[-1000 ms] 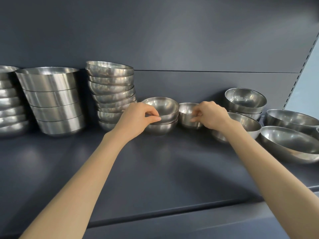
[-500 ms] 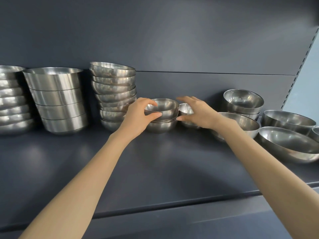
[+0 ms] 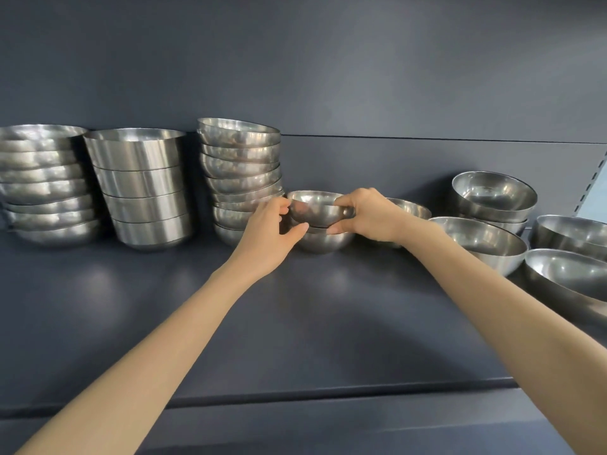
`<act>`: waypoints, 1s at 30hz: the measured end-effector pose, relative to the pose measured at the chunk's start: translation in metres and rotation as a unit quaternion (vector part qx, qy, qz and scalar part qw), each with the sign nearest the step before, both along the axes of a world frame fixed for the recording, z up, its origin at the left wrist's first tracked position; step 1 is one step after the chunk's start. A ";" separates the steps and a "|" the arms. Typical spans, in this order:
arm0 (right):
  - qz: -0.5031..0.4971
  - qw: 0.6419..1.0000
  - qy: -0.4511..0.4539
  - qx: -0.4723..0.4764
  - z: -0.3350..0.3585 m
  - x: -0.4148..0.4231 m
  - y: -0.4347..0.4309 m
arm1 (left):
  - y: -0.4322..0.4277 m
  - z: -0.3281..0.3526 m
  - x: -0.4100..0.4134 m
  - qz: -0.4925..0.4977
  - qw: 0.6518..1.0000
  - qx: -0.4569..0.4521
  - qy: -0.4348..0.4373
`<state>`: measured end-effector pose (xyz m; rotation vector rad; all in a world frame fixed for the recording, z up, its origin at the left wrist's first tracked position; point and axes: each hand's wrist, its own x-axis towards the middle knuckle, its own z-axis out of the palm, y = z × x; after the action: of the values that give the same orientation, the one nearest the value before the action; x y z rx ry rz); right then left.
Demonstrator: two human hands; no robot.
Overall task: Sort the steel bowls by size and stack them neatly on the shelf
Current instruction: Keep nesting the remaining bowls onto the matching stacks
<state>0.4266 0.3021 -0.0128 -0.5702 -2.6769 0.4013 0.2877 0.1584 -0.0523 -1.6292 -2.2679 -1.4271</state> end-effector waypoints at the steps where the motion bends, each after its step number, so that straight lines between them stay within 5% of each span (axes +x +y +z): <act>1: 0.001 1.000 0.004 0.000 -0.001 0.000 0.000 | -0.001 -0.003 0.001 0.003 1.000 -0.012 -0.013; 13: 0.004 0.996 0.025 0.080 -0.013 0.005 0.016 | 0.012 -0.020 0.019 -0.024 0.989 -0.125 -0.071; 23: 0.001 0.990 0.082 0.114 -0.025 0.001 0.019 | 0.034 -0.025 0.027 -0.020 0.983 -0.085 -0.161; 30: -0.054 0.989 -0.004 0.135 -0.027 -0.003 0.019 | 0.038 -0.029 0.026 -0.012 0.983 -0.066 -0.171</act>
<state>0.4235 0.3206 -0.0402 -0.6303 -2.6317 0.0059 0.3141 0.1968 -0.0817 -1.5500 -2.5809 -1.7148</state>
